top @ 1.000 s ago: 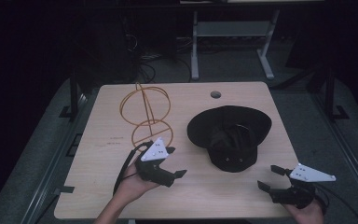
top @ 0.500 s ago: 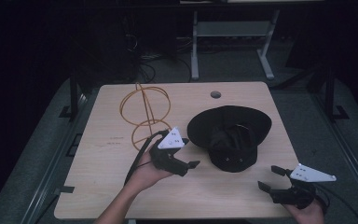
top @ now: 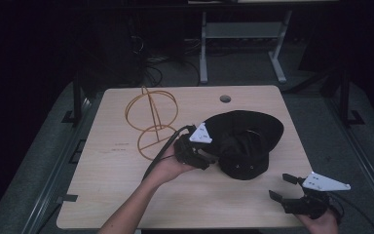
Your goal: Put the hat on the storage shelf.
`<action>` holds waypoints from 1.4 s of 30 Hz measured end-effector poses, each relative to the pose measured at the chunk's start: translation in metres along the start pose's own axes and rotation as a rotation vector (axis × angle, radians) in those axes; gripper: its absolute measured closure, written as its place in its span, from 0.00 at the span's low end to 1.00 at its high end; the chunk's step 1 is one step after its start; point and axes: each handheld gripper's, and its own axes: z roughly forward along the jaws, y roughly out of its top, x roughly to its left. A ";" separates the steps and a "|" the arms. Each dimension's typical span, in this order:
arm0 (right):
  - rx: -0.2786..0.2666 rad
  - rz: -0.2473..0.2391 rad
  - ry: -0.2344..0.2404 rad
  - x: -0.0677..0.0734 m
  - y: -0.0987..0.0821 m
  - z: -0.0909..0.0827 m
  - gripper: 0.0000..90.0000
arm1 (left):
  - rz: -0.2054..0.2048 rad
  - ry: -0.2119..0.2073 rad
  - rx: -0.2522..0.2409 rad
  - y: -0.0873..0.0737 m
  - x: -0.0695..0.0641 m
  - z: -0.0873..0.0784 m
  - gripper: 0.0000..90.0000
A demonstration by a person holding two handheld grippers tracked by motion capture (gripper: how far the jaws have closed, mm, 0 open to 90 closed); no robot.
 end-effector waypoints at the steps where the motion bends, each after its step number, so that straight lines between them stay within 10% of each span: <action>1: 0.002 -0.002 0.003 0.001 0.000 0.001 0.19 | 0.020 -0.002 0.017 0.000 0.001 0.005 0.50; 18: -0.003 -0.029 0.008 0.009 0.003 0.006 0.18 | 0.038 -0.052 -0.008 0.008 -0.016 0.015 0.88; 42: -0.080 -0.036 -0.018 0.022 0.014 0.016 0.18 | -0.035 -0.210 -0.121 0.027 -0.034 0.009 0.95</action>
